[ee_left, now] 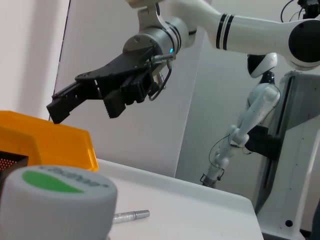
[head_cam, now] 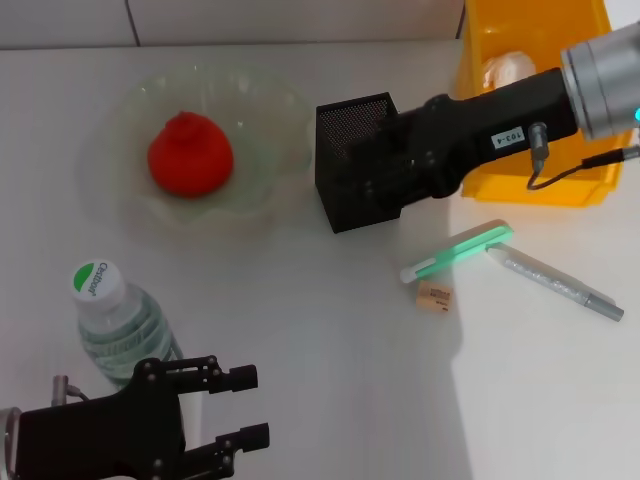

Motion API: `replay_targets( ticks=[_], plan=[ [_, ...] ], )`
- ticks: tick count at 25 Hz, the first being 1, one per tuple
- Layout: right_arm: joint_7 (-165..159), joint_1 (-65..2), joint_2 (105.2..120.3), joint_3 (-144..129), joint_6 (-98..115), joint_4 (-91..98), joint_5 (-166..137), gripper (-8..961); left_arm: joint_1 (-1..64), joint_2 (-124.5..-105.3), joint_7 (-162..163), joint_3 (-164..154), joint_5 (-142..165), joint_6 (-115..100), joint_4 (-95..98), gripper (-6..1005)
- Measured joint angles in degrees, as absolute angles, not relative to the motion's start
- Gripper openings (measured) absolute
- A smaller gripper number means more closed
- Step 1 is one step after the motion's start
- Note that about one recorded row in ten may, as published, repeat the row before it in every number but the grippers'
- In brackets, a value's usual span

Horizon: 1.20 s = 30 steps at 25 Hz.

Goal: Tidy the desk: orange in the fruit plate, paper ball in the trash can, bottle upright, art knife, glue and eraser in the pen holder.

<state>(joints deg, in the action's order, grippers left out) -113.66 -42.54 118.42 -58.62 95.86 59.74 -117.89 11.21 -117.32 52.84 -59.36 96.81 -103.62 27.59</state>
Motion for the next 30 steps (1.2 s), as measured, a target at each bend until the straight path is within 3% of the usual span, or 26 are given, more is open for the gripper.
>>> replay_targets(
  ticks=[4,10,30],
  plan=[
    [-124.4,-46.1,118.83,-66.1,101.3,74.4,-135.9,721,11.3,-117.51,52.8,-59.5,97.0,-103.1,27.5,515],
    [-121.1,-49.7,118.92,-71.8,106.6,77.9,-142.6,721,11.8,-117.72,52.8,-59.3,97.3,-102.9,27.5,515],
    [-99.0,-58.9,119.07,-74.2,93.3,52.7,-152.5,719,12.0,-117.94,52.9,-53.5,96.8,-103.4,27.5,516]
  ],
)
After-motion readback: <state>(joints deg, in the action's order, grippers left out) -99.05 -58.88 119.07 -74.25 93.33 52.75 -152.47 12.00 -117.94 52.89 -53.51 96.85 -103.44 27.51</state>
